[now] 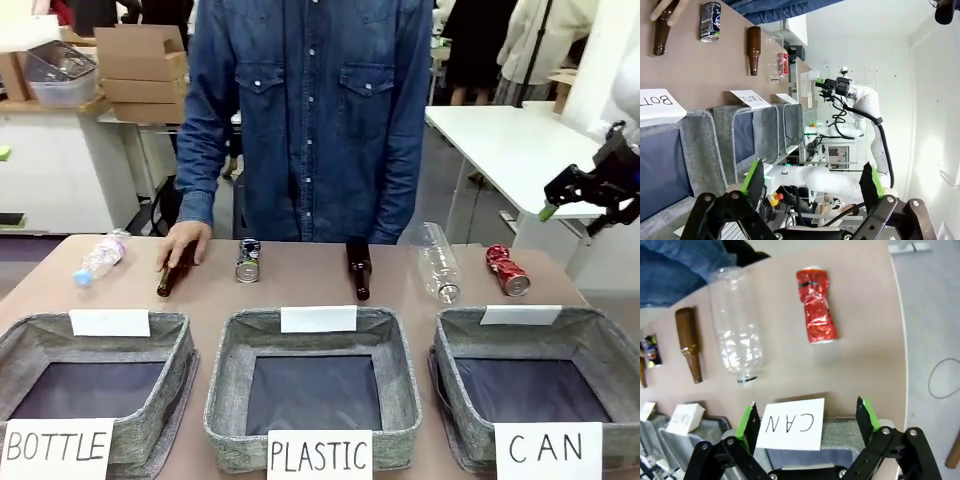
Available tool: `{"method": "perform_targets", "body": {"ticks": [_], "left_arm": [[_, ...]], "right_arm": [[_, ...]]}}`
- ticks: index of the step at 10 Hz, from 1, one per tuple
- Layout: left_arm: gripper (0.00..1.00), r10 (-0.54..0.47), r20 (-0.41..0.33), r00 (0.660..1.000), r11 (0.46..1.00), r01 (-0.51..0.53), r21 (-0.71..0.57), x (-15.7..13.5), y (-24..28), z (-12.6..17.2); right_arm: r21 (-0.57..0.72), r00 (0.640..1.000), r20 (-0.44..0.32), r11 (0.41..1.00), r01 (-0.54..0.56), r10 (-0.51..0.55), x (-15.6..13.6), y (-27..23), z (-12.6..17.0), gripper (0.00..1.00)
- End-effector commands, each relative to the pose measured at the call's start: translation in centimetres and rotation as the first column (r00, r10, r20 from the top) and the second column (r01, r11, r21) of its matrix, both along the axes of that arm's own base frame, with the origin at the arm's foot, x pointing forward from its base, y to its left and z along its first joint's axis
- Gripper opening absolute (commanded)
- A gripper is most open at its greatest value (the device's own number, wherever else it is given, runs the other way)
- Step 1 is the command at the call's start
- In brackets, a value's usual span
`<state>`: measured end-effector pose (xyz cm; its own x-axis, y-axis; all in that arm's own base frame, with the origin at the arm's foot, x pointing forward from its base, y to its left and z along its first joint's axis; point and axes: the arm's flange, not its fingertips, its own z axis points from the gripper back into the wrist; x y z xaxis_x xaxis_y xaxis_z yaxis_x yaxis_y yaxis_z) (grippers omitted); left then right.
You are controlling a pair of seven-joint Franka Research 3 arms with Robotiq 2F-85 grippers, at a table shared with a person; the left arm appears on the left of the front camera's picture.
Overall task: Sort the can waste into the basket.
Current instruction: Pick up the can waste from the table and place it in the right Fabric basket.
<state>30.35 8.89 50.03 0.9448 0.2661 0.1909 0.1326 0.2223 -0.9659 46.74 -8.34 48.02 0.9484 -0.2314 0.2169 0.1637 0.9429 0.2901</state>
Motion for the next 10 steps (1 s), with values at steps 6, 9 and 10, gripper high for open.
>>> {"method": "perform_targets", "body": {"ticks": [6, 9, 10], "left_arm": [[1.0, -0.012, 0.023, 1.0, 1.0, 0.012, 0.0, -0.2, -0.1, -0.1], [1.0, -0.012, 0.023, 1.0, 1.0, 0.012, 0.0, -0.2, -0.1, -0.1], [1.0, -0.012, 0.023, 1.0, 1.0, 0.012, 0.0, -0.2, -0.1, -0.1]], "right_arm": [[-0.294, 0.941, -0.2, 0.899, -0.324, 0.273, 10.7, 6.1, -3.8, 1.0], [-0.376, 0.943, -0.314, 0.897, -0.231, 0.111, 16.6, 5.8, -8.7, 1.0], [-0.366, 0.938, -0.314, 0.893, -0.26, 0.144, 17.6, 5.8, -9.8, 1.0]]}}
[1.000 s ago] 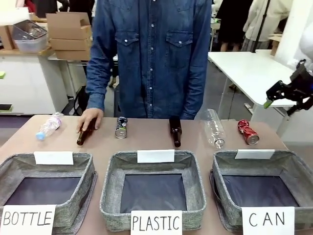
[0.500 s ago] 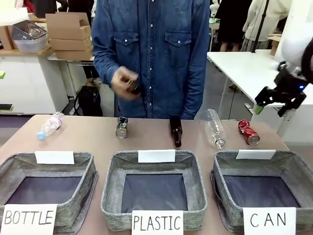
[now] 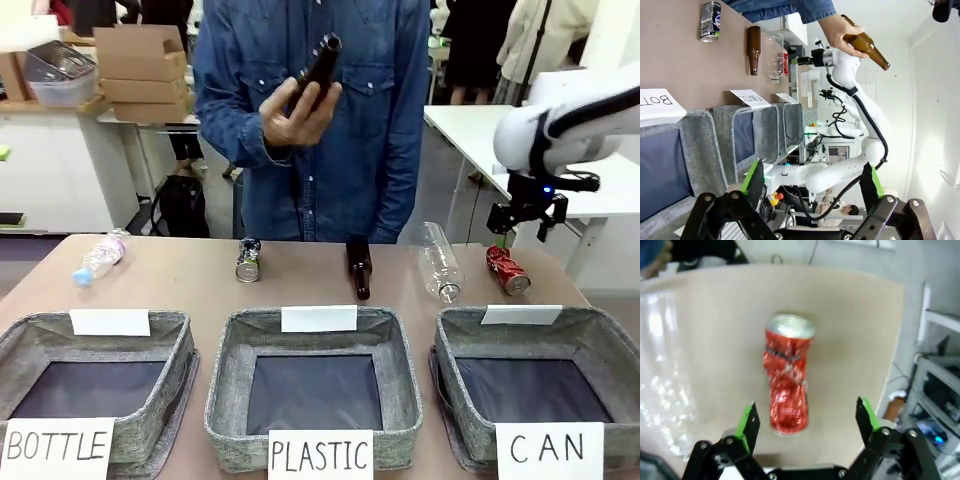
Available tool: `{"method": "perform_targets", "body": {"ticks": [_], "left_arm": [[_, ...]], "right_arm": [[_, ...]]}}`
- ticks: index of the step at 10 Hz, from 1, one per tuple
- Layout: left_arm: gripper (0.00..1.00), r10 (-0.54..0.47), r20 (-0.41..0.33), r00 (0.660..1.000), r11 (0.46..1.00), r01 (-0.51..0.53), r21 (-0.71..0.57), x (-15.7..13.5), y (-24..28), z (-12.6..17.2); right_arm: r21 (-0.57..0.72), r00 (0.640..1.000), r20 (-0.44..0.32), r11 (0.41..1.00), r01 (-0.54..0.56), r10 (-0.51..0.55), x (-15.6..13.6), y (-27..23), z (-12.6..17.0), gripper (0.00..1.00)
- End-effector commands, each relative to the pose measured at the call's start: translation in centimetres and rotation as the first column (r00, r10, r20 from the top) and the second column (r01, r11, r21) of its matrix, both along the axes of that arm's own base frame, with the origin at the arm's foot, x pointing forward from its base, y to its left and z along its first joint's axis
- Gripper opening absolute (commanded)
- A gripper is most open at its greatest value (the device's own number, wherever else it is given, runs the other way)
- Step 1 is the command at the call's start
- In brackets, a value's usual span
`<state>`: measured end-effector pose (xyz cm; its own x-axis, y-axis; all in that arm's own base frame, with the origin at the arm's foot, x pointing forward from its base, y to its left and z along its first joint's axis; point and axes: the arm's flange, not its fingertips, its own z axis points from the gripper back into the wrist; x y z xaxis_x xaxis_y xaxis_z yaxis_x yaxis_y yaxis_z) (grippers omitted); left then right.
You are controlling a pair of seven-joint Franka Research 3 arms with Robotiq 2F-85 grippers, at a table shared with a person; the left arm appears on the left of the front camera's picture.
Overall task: Sort the can waste into the basket.
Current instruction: Pick up the can waste from the table and place it in the right Fabric basket.
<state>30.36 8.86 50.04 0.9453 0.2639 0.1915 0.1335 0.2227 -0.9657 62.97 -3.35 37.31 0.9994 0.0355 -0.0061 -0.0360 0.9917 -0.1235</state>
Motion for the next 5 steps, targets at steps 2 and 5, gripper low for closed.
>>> {"method": "perform_targets", "body": {"ticks": [2, 5], "left_arm": [[1.0, -0.01, 0.022, 1.0, 1.0, 0.01, 0.0, -0.2, -0.1, -0.1], [1.0, -0.01, 0.022, 1.0, 1.0, 0.01, 0.0, -0.2, -0.1, -0.1]], "right_arm": [[-0.014, 0.995, -0.092, 0.999, -0.041, 0.039, 3.1, 1.1, -1.6, 1.0], [0.025, 0.982, -0.173, 0.997, -0.07, 0.074, 4.5, 1.0, -4.5, 1.0]]}}
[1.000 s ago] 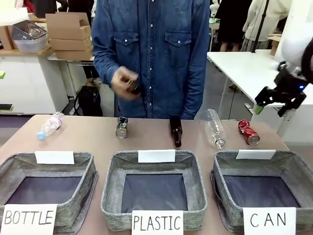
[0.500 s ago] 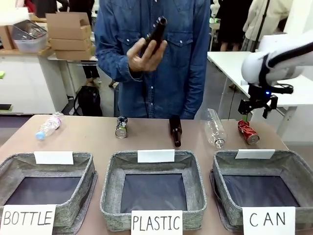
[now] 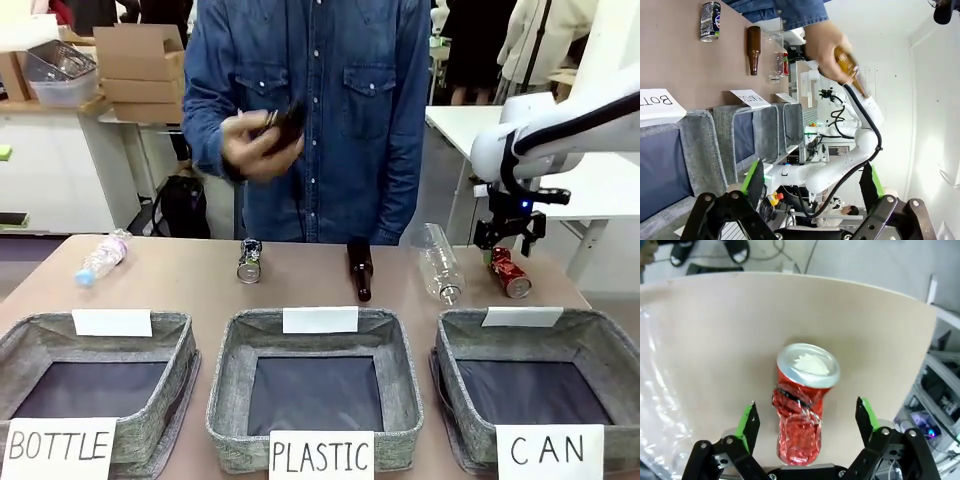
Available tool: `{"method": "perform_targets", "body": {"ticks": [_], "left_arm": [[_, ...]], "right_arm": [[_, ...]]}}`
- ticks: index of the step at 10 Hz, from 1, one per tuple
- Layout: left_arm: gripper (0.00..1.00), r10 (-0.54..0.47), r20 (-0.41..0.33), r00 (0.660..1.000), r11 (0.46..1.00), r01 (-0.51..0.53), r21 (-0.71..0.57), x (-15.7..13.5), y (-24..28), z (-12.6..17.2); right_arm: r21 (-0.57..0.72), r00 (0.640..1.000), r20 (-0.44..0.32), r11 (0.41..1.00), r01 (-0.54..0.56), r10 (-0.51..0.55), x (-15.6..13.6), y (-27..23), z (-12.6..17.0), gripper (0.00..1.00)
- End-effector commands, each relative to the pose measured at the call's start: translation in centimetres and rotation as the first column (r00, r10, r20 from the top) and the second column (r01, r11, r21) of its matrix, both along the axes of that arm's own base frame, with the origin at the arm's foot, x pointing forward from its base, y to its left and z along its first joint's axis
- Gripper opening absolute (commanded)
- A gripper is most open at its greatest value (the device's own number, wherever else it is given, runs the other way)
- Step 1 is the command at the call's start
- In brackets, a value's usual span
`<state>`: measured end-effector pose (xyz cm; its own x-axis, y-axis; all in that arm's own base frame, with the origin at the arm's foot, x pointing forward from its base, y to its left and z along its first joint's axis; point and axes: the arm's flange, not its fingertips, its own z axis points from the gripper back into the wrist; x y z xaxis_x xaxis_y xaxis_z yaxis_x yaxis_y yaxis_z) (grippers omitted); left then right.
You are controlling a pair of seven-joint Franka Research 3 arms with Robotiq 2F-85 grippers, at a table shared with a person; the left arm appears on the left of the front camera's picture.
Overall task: Sort the can waste into the basket.
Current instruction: Pick up the can waste from the table and place it in the right Fabric basket.
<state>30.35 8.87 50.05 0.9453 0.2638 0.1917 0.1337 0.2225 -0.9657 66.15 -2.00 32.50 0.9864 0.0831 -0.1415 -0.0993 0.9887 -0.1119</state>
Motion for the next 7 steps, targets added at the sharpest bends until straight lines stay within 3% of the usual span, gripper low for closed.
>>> {"method": "perform_targets", "body": {"ticks": [1, 4, 5, 7], "left_arm": [[1.0, -0.01, 0.022, 1.0, 1.0, 0.01, 0.0, -0.2, -0.1, -0.1], [1.0, 0.0, 0.0, 1.0, 1.0, 0.0, 0.0, 0.0, 0.0, 0.0], [1.0, 0.013, 0.027, 1.0, 0.983, -0.018, 0.184, -1.6, 3.3, 3.4], [1.0, 0.009, 0.003, 1.0, 0.954, -0.009, 0.301, -4.2, 8.6, 6.7]], "right_arm": [[0.005, 0.998, -0.058, 1.0, -0.023, 0.023, 1.3, -0.4, -0.4, 1.0], [0.027, 0.995, -0.092, 0.999, -0.022, 0.024, 1.2, -0.6, -1.2, 1.0], [0.031, 0.995, -0.096, 0.999, -0.025, 0.028, 1.3, -0.6, -1.2, 1.0], [0.053, 0.992, -0.122, 0.998, -0.031, 0.037, 1.5, -0.5, -1.9, 1.0]]}}
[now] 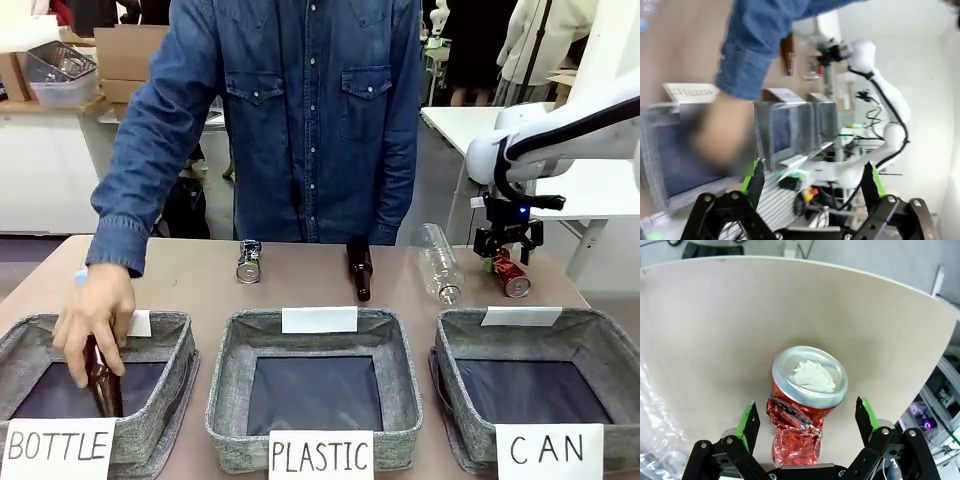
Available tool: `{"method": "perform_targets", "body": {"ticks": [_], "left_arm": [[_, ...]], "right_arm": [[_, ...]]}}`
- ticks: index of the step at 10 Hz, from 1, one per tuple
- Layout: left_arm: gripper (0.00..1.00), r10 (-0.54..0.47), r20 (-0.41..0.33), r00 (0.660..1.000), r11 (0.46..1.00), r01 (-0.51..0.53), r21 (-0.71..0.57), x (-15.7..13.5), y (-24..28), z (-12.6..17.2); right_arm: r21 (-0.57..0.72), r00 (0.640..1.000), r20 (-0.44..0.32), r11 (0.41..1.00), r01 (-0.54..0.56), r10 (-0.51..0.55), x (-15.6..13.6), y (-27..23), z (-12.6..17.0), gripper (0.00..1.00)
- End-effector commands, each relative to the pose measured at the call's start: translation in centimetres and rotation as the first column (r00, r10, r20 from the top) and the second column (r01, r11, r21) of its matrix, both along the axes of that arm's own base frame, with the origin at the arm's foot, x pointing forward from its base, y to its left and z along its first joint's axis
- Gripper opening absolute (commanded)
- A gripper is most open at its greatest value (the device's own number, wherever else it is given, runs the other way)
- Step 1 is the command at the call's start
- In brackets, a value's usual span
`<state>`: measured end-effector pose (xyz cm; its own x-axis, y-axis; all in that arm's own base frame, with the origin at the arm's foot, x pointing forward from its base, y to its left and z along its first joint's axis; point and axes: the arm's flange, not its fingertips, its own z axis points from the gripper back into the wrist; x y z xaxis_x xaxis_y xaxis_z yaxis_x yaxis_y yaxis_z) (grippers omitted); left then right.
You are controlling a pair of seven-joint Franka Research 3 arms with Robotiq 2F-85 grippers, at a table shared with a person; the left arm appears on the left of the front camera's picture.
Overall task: Sort the can waste into the basket.
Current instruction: Pick up the can waste from the table and place it in the right Fabric basket.
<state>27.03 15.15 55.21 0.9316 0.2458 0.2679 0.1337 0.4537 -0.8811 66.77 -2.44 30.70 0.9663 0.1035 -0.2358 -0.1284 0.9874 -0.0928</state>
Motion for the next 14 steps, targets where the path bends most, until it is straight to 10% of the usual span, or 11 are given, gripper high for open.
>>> {"method": "perform_targets", "body": {"ticks": [1, 2, 3, 4, 5, 6, 14], "left_arm": [[1.0, -0.052, -0.018, 0.998, 0.995, 0.054, 0.083, -1.3, 2.4, 1.6], [1.0, 0.0, 0.0, 1.0, 1.0, 0.0, 0.0, 0.0, 0.0, 0.0], [1.0, 0.0, 0.0, 1.0, 1.0, 0.0, 0.0, 0.0, 0.0, 0.0], [1.0, 0.0, 0.0, 1.0, 1.0, 0.0, 0.0, 0.0, 0.0, 0.0], [1.0, 0.0, 0.0, 1.0, 1.0, 0.0, 0.0, 0.0, 0.0, 0.0], [1.0, 0.0, 0.0, 1.0, 1.0, 0.0, 0.0, 0.0, 0.0, 0.0], [1.0, -0.019, 0.007, 1.0, 1.0, 0.019, -0.017, -0.6, -0.6, 1.0]], "right_arm": [[0.061, 0.999, -0.04, 0.998, -0.015, 0.018, 1.1, 0.1, -0.2, 1.0], [0.064, 0.998, -0.054, 0.998, -0.014, 0.017, 1.2, 0.2, -0.2, 0.41], [0.07, 0.997, -0.066, 0.997, -0.03, 0.035, 1.4, 0.3, -0.4, 0.41], [0.071, 0.997, -0.074, 0.997, -0.034, 0.039, 1.4, 0.4, -0.5, 0.0], [0.075, 0.996, -0.079, 0.997, -0.035, 0.041, 1.4, 0.3, -0.4, 0.36], [0.072, 0.996, -0.078, 0.997, -0.031, 0.037, 1.4, 0.2, -0.4, 0.0], [0.11, 0.998, -0.059, 0.993, -0.032, 0.039, 0.4, -0.7, 1.8, 0.0]]}}
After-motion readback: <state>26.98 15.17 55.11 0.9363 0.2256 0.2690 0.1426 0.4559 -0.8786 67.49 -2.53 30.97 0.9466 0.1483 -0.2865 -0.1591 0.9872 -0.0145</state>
